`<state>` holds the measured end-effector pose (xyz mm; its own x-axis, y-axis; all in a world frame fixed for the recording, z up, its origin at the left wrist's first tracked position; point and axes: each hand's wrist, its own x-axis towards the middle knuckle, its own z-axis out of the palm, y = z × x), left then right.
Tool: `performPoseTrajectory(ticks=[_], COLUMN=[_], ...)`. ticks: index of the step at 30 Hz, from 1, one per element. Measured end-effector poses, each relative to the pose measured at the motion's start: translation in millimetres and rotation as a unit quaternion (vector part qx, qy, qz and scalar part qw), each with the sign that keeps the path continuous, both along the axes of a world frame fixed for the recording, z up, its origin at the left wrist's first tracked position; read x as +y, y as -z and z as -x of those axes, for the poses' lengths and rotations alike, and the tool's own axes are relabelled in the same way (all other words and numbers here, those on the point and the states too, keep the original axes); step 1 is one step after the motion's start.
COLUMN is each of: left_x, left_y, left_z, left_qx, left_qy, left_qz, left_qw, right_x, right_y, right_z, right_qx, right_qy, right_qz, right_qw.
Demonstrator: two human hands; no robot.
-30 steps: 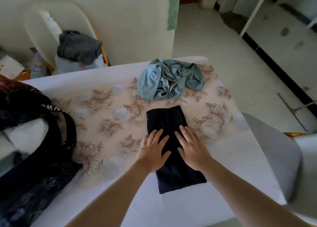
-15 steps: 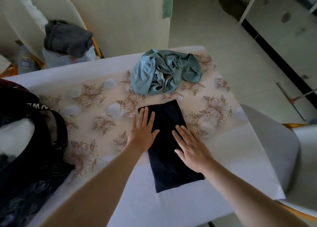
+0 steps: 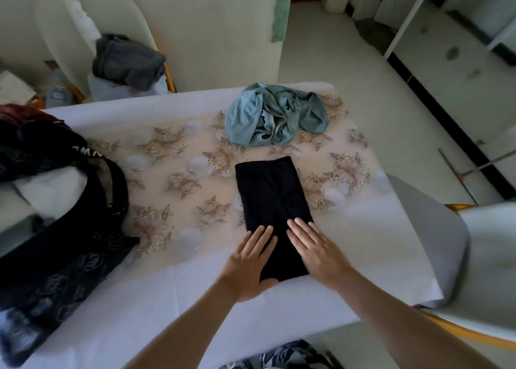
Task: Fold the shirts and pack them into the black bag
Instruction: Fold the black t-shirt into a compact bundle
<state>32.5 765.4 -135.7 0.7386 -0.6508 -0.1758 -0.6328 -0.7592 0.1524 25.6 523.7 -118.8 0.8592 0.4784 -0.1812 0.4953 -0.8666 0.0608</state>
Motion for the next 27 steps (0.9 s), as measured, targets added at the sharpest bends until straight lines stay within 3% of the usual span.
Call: performPoseTrajectory(ticks=[5,8,11,13,15,19,21,22,24,27], left_x=[-1,-6,-11,-10,-8,-6,-7,-8,-7,-7], left_y=[-7,-13,-39,-58,-70,-83,-78,-75,-71,-71], left_z=[8,4,-7,-17,-22,-16,-16,-22,-41,-67], left_qx=[-0.039,-0.07,0.039,0.153,0.191,0.202,0.172,0.165,0.158,0.107], left_qy=[0.056,0.077,-0.034,-0.116,-0.152,-0.132,-0.179,-0.237,-0.335,-0.366], left_qz=[-0.016,0.02,0.148,0.143,0.139,0.109,0.184,0.249,0.314,0.274], left_qw=[0.998,0.994,0.988,0.971,0.96,0.964,0.951,0.924,0.874,0.883], right_x=[-1,4,10,14,17,17,16,14,8,5], right_y=[-14,-16,-20,-25,-36,-65,-75,-77,-79,-71], right_z=[15,21,14,6,-3,-38,-55,-63,-77,-94], right_qx=[0.089,0.087,0.079,0.064,0.09,0.154,0.181,0.181,0.141,0.078], right_qy=[-0.005,0.01,0.033,0.05,0.113,0.215,0.222,0.228,0.248,0.272], right_qz=[0.003,-0.004,-0.018,-0.053,-0.111,-0.209,-0.21,-0.197,-0.169,-0.131], right_qw=[0.996,0.996,0.996,0.995,0.983,0.942,0.935,0.936,0.943,0.95])
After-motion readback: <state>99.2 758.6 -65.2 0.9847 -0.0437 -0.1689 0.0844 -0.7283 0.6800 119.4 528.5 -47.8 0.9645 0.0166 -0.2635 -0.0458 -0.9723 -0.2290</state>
